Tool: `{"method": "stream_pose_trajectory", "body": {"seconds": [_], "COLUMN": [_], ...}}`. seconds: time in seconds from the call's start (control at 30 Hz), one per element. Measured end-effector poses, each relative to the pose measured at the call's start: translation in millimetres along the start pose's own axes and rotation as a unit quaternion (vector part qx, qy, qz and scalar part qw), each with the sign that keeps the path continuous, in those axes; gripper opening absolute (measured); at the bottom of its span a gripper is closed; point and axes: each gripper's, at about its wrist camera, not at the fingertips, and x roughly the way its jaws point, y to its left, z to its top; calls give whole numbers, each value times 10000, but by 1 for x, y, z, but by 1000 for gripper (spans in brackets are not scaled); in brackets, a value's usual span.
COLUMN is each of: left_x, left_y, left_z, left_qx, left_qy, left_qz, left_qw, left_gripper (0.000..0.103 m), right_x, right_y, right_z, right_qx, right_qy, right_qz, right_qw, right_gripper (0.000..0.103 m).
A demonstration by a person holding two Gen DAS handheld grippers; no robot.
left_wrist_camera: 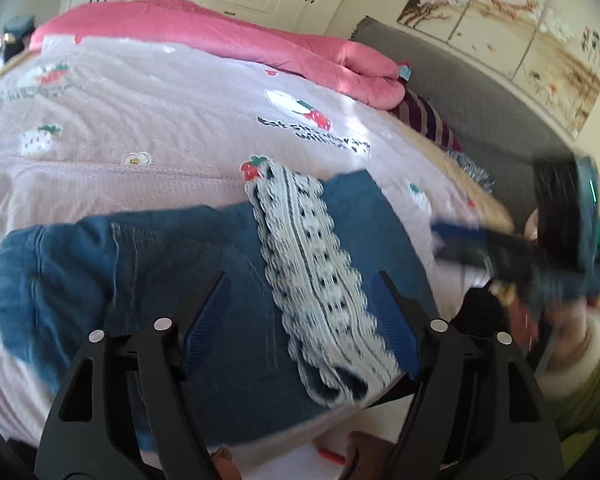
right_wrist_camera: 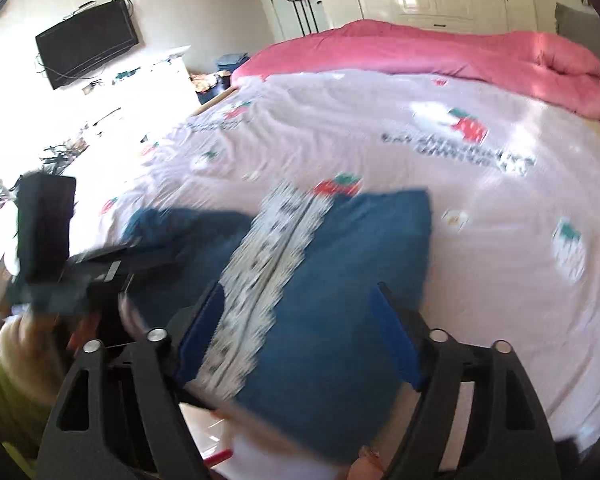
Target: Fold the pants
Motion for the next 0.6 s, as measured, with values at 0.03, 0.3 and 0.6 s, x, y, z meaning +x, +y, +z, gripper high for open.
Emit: {"method": "stream_pose_trajectory", "body": {"seconds": [0.03, 0.3, 0.6], "left_x": [0, 7, 21], "left_y": [-5, -26, -31], "left_z": [-4, -24, -36], "left_qx": [75, 93, 130], "left_qy": [29, 274, 570], "left_qz": [12, 15, 68], "left_qw": [10000, 9996, 9983], "left_gripper": [70, 75, 50], "right_x": [1, 52, 143], "right_y": [3, 17, 34], "right_z": [2, 55, 86], "right_qx": [-50, -651, -1203], "right_qy": [19, 420, 1479], "right_qz": [-24, 162, 113], "right_qw": [10000, 9969, 9816], "right_gripper": [79, 86, 85]}}
